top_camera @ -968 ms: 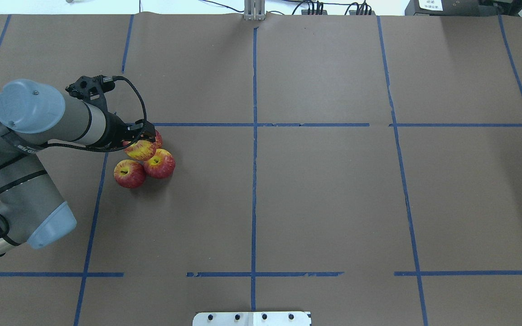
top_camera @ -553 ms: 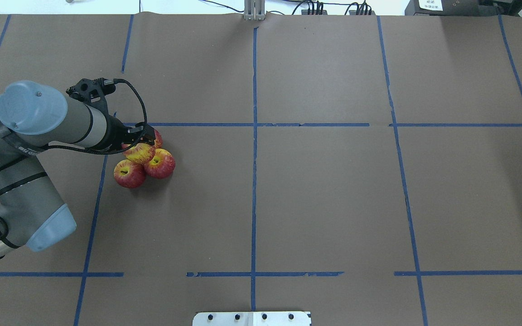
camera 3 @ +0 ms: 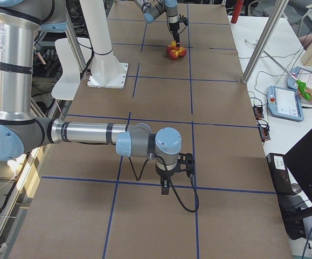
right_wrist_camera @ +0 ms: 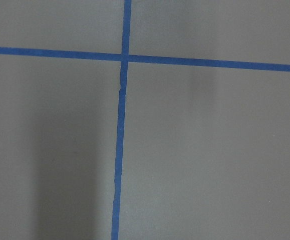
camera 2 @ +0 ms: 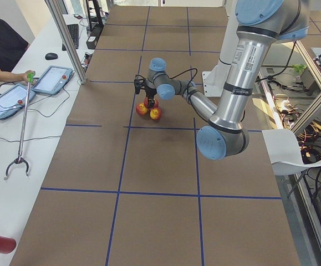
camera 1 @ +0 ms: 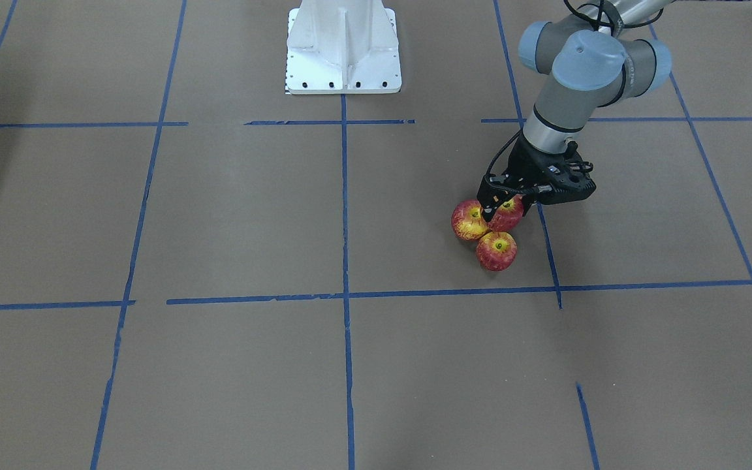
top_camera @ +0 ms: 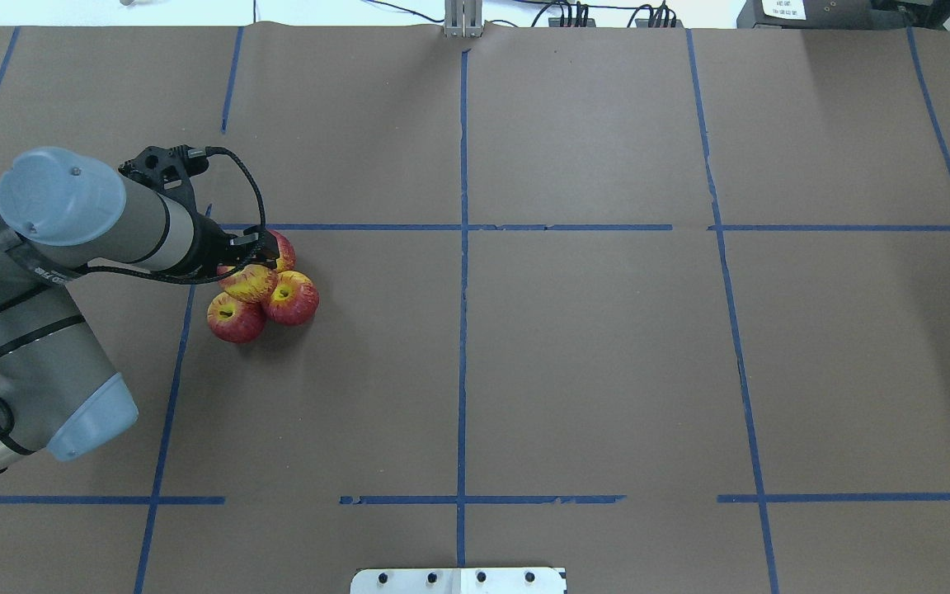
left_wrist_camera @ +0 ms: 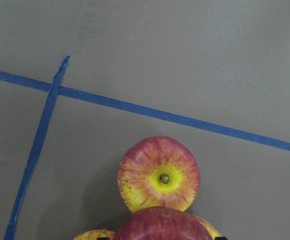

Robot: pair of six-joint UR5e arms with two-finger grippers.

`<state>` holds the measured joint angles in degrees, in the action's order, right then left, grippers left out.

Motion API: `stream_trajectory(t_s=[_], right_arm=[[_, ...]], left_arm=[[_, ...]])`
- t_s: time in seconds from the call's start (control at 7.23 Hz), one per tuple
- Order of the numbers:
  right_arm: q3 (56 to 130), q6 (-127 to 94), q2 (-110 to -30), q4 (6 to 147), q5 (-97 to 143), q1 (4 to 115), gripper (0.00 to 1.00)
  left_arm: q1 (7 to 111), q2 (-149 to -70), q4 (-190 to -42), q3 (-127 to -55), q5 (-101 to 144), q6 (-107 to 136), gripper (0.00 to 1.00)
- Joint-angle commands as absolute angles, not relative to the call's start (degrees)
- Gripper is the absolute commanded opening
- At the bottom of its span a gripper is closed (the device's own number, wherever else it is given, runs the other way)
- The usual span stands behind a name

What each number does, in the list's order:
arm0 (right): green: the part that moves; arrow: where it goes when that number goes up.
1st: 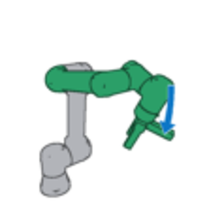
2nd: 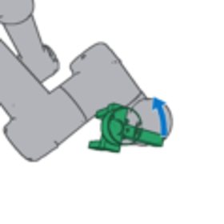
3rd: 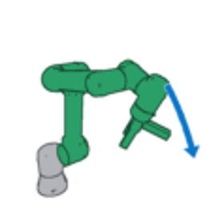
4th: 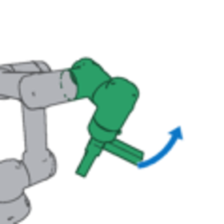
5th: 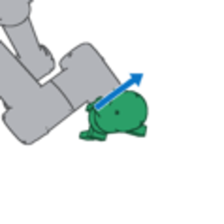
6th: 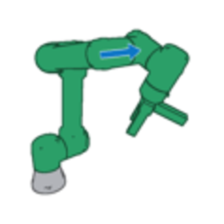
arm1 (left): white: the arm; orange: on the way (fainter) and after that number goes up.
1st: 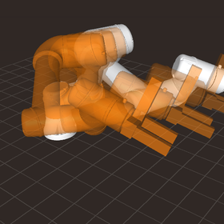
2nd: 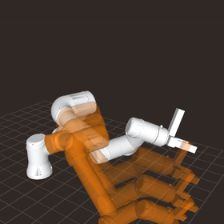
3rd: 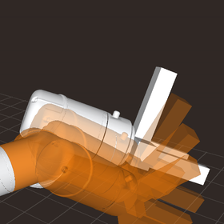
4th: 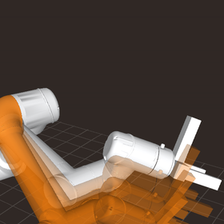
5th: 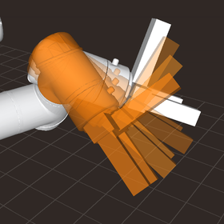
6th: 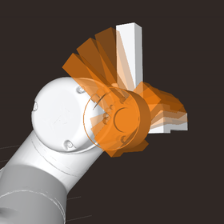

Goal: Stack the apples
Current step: 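Open the left gripper and raise it away from the stacked apple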

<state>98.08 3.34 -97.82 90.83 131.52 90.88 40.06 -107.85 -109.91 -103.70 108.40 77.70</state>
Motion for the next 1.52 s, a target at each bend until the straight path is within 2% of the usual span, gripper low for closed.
stream_trajectory(t_s=[0.0, 0.14, 0.83, 1.11, 1.38], right_arm=[[98.1, 3.3, -97.8, 90.9, 131.6, 90.9, 1.0], [98.0, 3.3, -97.8, 90.8, 131.6, 90.9, 1.0], [98.1, 3.3, -97.8, 90.8, 131.5, 90.9, 1.0], [98.0, 3.3, -97.8, 90.8, 131.5, 90.9, 1.0], [98.0, 3.3, -97.8, 90.9, 131.6, 90.9, 1.0]], left_arm=[[39.7, -107.8, -110.0, -103.1, 108.4, 77.7, 0.78], [39.7, -107.8, -110.0, -103.0, 108.3, 77.7, 0.99], [42.1, -107.3, -107.9, -107.6, 108.5, 74.1, 1.0], [49.7, -99.5, -104.9, -113.9, 110.4, 58.3, 1.0], [60.4, -92.1, -105.1, -113.5, 121.5, 37.1, 1.0]])
